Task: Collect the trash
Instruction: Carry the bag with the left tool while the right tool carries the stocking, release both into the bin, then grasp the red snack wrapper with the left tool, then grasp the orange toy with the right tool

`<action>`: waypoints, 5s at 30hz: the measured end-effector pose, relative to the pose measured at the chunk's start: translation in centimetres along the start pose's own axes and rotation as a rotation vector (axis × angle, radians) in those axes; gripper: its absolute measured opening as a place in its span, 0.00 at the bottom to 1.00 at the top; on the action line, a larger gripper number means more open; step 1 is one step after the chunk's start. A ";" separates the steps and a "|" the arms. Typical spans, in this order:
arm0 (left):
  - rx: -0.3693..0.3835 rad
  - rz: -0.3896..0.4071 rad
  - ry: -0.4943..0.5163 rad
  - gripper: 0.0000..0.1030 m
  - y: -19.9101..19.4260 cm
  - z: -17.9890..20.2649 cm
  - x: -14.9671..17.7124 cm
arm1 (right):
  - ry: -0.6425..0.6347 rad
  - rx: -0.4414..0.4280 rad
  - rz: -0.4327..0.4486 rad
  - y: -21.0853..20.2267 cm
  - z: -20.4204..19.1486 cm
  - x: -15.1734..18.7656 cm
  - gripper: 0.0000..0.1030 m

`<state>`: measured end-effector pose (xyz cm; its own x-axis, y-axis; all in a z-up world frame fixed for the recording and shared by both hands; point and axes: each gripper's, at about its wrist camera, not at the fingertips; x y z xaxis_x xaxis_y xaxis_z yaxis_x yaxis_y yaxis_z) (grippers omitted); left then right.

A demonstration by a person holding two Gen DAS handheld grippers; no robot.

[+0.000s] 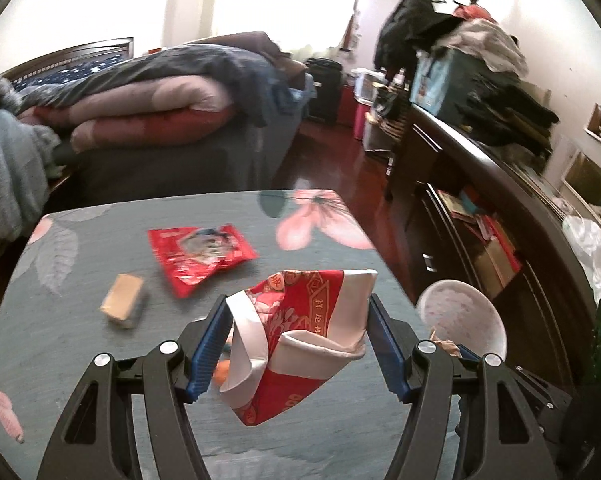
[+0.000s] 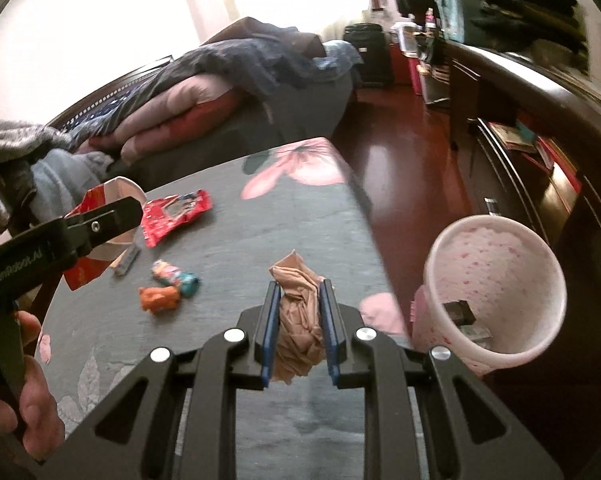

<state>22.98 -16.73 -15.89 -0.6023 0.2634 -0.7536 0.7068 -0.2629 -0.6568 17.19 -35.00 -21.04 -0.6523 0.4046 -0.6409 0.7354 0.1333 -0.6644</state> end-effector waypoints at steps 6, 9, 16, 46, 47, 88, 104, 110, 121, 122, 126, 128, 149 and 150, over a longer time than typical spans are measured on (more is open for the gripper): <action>0.039 0.004 0.055 0.65 0.8 3.0 -0.9 | 0.048 0.031 0.032 -1.0 3.4 -0.8 0.21; 0.069 0.008 0.084 0.65 1.3 4.7 -1.5 | 0.077 0.054 0.053 -1.6 5.2 -1.3 0.21; 0.187 0.020 0.154 0.65 3.1 9.3 -3.4 | 0.154 0.126 0.098 -2.6 10.5 -2.3 0.21; 0.337 -0.130 0.291 0.66 16.5 22.4 -6.0 | 0.280 0.309 0.128 3.2 23.1 -5.4 0.24; 0.337 -0.134 0.288 0.68 16.7 22.3 -6.0 | 0.277 0.315 0.129 3.6 23.2 -5.5 0.26; -0.135 -0.114 -0.002 0.96 6.9 -5.1 -2.1 | -0.063 0.096 0.054 -0.5 0.5 -0.5 0.86; -0.069 -0.226 -0.046 0.95 14.4 -12.3 -1.8 | -0.205 0.039 -0.004 4.3 -8.0 -0.2 0.86; -0.037 -0.233 -0.063 0.48 15.4 -12.7 -1.7 | -0.236 0.028 -0.036 6.4 -10.2 0.0 0.86; -0.117 -0.119 -0.108 0.04 9.5 -15.7 -1.6 | -0.331 0.006 -0.118 10.4 -15.2 -0.3 0.86; -0.117 -0.108 -0.112 0.04 8.9 -16.0 -1.6 | -0.341 0.017 -0.128 10.8 -15.4 -0.2 0.85; -0.111 -0.077 -0.125 0.04 6.7 -16.9 -1.3 | -0.382 0.067 -0.150 12.4 -16.0 0.5 0.85; -0.111 -0.072 -0.128 0.05 6.1 -17.3 -1.1 | -0.387 0.089 -0.169 13.0 -15.8 0.9 0.85; -0.105 -0.043 -0.124 0.07 2.9 -17.7 0.5 | -0.367 -0.057 -0.273 10.0 -16.6 6.2 0.50; -0.106 -0.042 -0.124 0.07 2.8 -17.7 0.6 | -0.368 -0.065 -0.279 10.0 -16.7 6.3 0.43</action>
<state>31.18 -0.88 -17.66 -0.6691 0.1534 -0.7272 0.7110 -0.1526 -0.6864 23.47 -16.03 -25.26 -0.8397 -0.0015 -0.5431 0.5251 0.2528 -0.8126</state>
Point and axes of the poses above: each gripper's, at about its wrist camera, not at the fingertips, and y roughly the way its jaws point, z to its right, x to its underside, and after that the axes turned 12 degrees about y, right-handed
